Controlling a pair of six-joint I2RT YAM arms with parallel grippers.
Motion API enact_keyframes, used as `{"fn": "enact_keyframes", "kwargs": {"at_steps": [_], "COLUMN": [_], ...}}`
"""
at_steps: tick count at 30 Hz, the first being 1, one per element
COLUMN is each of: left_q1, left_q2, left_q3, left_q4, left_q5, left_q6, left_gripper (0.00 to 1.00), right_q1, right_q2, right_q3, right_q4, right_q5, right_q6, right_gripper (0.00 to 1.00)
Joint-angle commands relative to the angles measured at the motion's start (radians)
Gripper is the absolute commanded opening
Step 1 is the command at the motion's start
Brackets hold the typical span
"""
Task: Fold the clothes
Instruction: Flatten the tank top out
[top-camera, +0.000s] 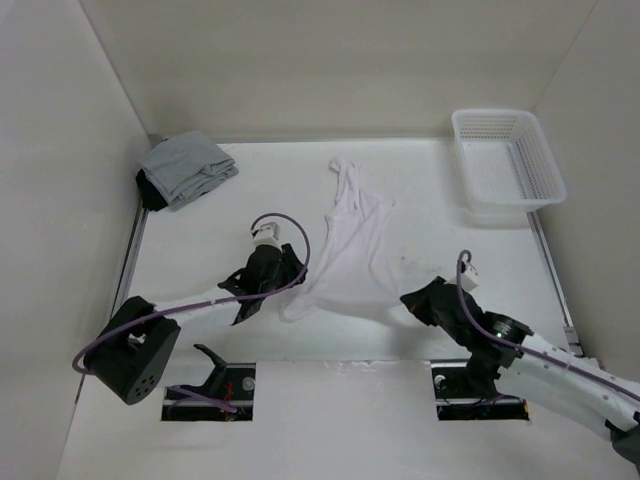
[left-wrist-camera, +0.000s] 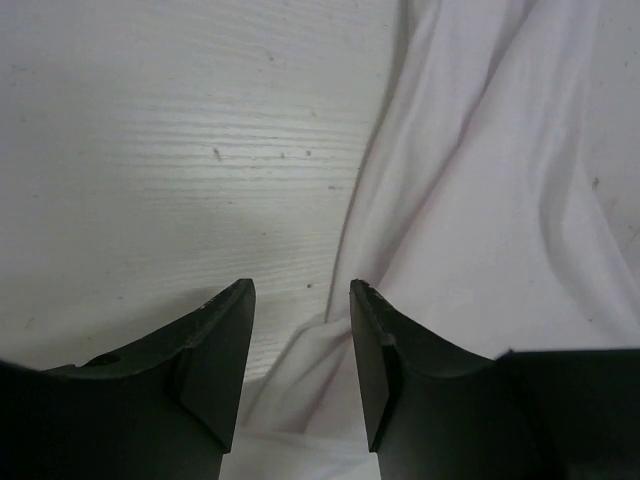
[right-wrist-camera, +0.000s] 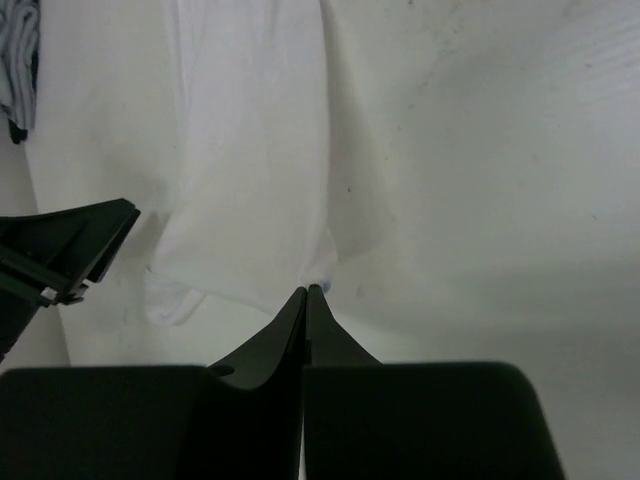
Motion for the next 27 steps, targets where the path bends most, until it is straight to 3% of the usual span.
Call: {"fn": "enact_keyframes", "kwargs": {"at_steps": [1, 5, 11, 12, 14, 16, 19, 21, 25, 27], "left_q1": [-0.051, -0.085, -0.166, -0.174, -0.173, -0.150, -0.065, 0.007, 0.068, 0.081], "left_q2": [0.085, 0.163, 0.393, 0.450, 0.513, 0.530, 0.507, 0.494, 0.446, 0.427], "left_q3": [0.117, 0.163, 0.297, 0.332, 0.383, 0.412, 0.482, 0.573, 0.654, 0.661], "left_q4": [0.032, 0.035, 0.069, 0.074, 0.069, 0.062, 0.057, 0.051, 0.042, 0.037], "left_q5": [-0.025, -0.018, 0.002, -0.001, -0.016, -0.060, -0.175, -0.214, -0.247, -0.255], "left_q6": [0.064, 0.089, 0.125, 0.124, 0.118, 0.098, 0.069, 0.079, 0.081, 0.096], "left_gripper": [0.43, 0.46, 0.49, 0.45, 0.25, 0.12, 0.05, 0.03, 0.04, 0.20], "right_q1": [0.069, 0.129, 0.195, 0.195, 0.184, 0.152, 0.037, -0.131, -0.266, -0.283], "right_q2": [-0.166, -0.172, -0.053, -0.043, -0.036, -0.036, 0.013, 0.099, 0.161, 0.194], "right_q3": [0.041, 0.055, 0.072, 0.072, 0.066, 0.049, 0.026, 0.015, 0.025, 0.019], "right_q4": [-0.392, -0.480, -0.461, -0.438, -0.366, -0.284, -0.138, 0.065, 0.243, 0.283], "right_q5": [0.202, 0.247, 0.314, 0.319, 0.314, 0.301, 0.224, 0.115, -0.005, -0.020], "right_q6": [0.240, 0.321, 0.355, 0.338, 0.269, 0.190, 0.051, -0.136, -0.246, -0.246], "right_gripper": [0.00, 0.00, 0.00, 0.00, 0.00, 0.00, 0.00, 0.00, 0.00, 0.00]}}
